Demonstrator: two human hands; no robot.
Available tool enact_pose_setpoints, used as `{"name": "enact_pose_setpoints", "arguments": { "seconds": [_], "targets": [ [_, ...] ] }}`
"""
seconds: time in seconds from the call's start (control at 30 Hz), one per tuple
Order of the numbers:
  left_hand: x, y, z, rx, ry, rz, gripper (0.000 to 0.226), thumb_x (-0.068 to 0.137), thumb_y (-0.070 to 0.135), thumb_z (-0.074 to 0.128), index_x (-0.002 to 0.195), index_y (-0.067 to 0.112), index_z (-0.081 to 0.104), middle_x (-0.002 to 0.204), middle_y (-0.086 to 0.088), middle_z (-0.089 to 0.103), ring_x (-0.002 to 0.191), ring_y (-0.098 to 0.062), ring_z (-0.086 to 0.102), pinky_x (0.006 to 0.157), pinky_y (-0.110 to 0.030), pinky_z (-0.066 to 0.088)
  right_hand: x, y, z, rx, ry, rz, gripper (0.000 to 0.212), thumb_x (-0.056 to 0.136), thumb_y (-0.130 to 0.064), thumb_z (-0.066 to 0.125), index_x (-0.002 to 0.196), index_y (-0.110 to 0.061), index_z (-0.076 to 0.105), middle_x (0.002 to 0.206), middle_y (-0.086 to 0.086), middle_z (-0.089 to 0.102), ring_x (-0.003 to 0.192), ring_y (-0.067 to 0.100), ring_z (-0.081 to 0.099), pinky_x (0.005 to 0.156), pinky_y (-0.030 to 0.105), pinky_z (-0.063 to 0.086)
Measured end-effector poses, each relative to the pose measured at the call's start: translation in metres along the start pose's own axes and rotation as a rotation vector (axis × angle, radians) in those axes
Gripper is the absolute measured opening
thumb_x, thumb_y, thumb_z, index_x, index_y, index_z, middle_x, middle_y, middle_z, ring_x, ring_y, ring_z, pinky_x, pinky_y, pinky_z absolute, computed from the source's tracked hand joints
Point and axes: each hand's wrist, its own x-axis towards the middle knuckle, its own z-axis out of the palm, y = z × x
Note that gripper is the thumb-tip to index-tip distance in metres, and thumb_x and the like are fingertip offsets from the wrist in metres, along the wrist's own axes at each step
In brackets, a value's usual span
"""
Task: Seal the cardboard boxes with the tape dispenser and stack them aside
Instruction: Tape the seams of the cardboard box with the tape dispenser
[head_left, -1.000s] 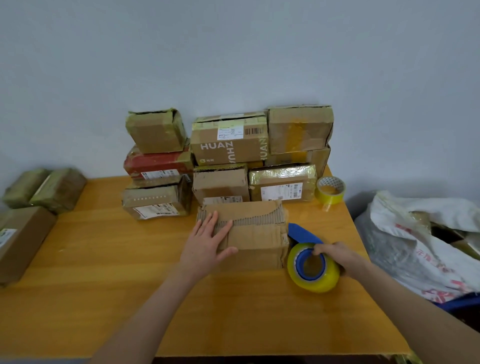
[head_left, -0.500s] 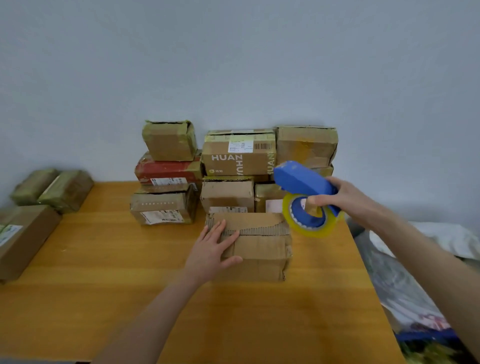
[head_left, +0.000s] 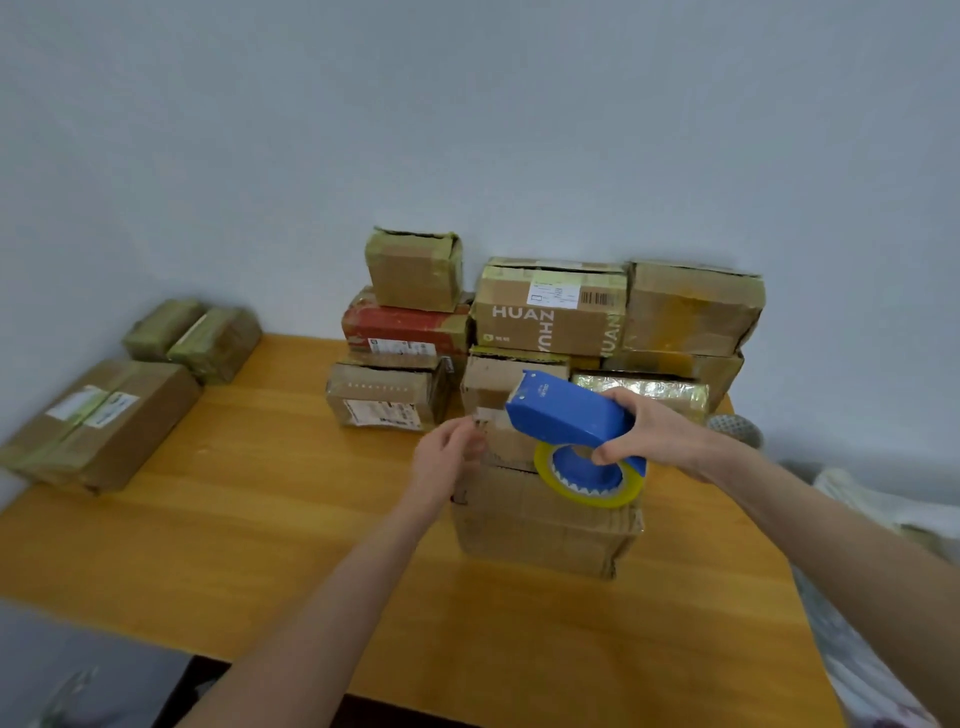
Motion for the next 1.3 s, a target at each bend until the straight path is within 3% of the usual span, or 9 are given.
{"name": "enact_pose_setpoints", "arguments": {
  "seconds": [0.1, 0.2, 0.3, 0.47, 0.6, 0.7, 1.0, 1.3],
  "targets": [
    [0.007, 0.017, 0.002, -0.327, -0.069, -0.264, 0.058, 0.095, 0.046, 0.051, 0.132, 0.001, 0.049, 0.123, -0.015, 0.062, 0.105, -0.025, 0.064, 0.089, -0.038, 0.055, 0.002, 0.001, 0.0, -0.02, -0.01, -0.003, 0.053, 0.073, -0.006, 0.078, 0.116, -0.023, 0.052, 0.111, 0.004, 0.057, 0.097, 0.018, 0.062, 0.079, 0.027, 0.052],
    [0.01, 0.025, 0.008, -0.295, -0.125, -0.371, 0.059, 0.087, 0.055, 0.059, 0.117, 0.004, 0.057, 0.112, -0.011, 0.068, 0.1, -0.023, 0.066, 0.081, -0.034, 0.057, 0.002, 0.002, 0.0, -0.029, -0.025, 0.0, 0.053, 0.074, -0.007, 0.078, 0.116, -0.025, 0.051, 0.111, 0.004, 0.056, 0.097, 0.018, 0.061, 0.078, 0.026, 0.052],
    [0.016, 0.03, 0.014, -0.281, -0.066, -0.346, 0.04, 0.087, 0.046, 0.065, 0.101, 0.009, 0.068, 0.092, -0.004, 0.073, 0.085, -0.016, 0.066, 0.071, -0.028, 0.052, 0.003, 0.002, -0.001, -0.052, -0.026, -0.009, 0.054, 0.074, -0.008, 0.078, 0.117, -0.023, 0.05, 0.109, 0.003, 0.056, 0.096, 0.018, 0.062, 0.076, 0.025, 0.052],
    [0.018, 0.03, 0.011, -0.162, -0.028, -0.223, 0.013, 0.09, 0.021, 0.065, 0.085, 0.011, 0.071, 0.066, 0.003, 0.065, 0.067, -0.012, 0.054, 0.062, -0.023, 0.046, 0.004, -0.003, 0.002, -0.115, -0.019, -0.039, 0.055, 0.073, -0.011, 0.079, 0.119, -0.022, 0.05, 0.108, 0.001, 0.056, 0.096, 0.017, 0.061, 0.078, 0.027, 0.053],
    [0.019, 0.028, 0.005, -0.036, 0.076, -0.155, 0.017, 0.093, 0.019, 0.062, 0.079, 0.013, 0.069, 0.069, 0.0, 0.064, 0.066, -0.011, 0.053, 0.056, -0.02, 0.046, 0.008, -0.014, 0.006, -0.258, 0.029, -0.148, 0.049, 0.073, -0.02, 0.081, 0.111, -0.029, 0.052, 0.101, -0.005, 0.057, 0.089, 0.015, 0.061, 0.071, 0.026, 0.05],
    [0.019, 0.023, 0.002, 0.019, 0.105, -0.126, 0.015, 0.093, 0.022, 0.062, 0.081, 0.015, 0.069, 0.072, 0.0, 0.063, 0.068, -0.011, 0.053, 0.056, -0.02, 0.045, 0.011, -0.023, 0.006, -0.348, 0.02, -0.214, 0.05, 0.071, -0.024, 0.081, 0.113, -0.032, 0.053, 0.101, -0.006, 0.059, 0.09, 0.014, 0.061, 0.073, 0.028, 0.053],
    [0.024, -0.006, -0.047, -0.017, 0.316, -0.196, 0.026, 0.091, 0.019, 0.065, 0.067, 0.01, 0.064, 0.068, 0.001, 0.059, 0.063, -0.012, 0.051, 0.05, -0.024, 0.043, 0.003, -0.025, -0.01, -0.448, -0.016, -0.15, 0.058, 0.055, -0.043, 0.071, 0.108, -0.032, 0.054, 0.097, -0.007, 0.058, 0.089, 0.014, 0.06, 0.073, 0.028, 0.052],
    [0.03, -0.041, -0.034, 0.096, 0.326, -0.262, 0.026, 0.093, 0.025, 0.062, 0.071, 0.011, 0.065, 0.072, -0.002, 0.062, 0.062, -0.016, 0.051, 0.058, -0.03, 0.045, 0.006, -0.022, 0.002, -0.551, 0.002, -0.147, 0.052, 0.069, -0.039, 0.08, 0.112, -0.036, 0.052, 0.098, -0.01, 0.058, 0.088, 0.012, 0.059, 0.079, 0.039, 0.056]
  ]
}}
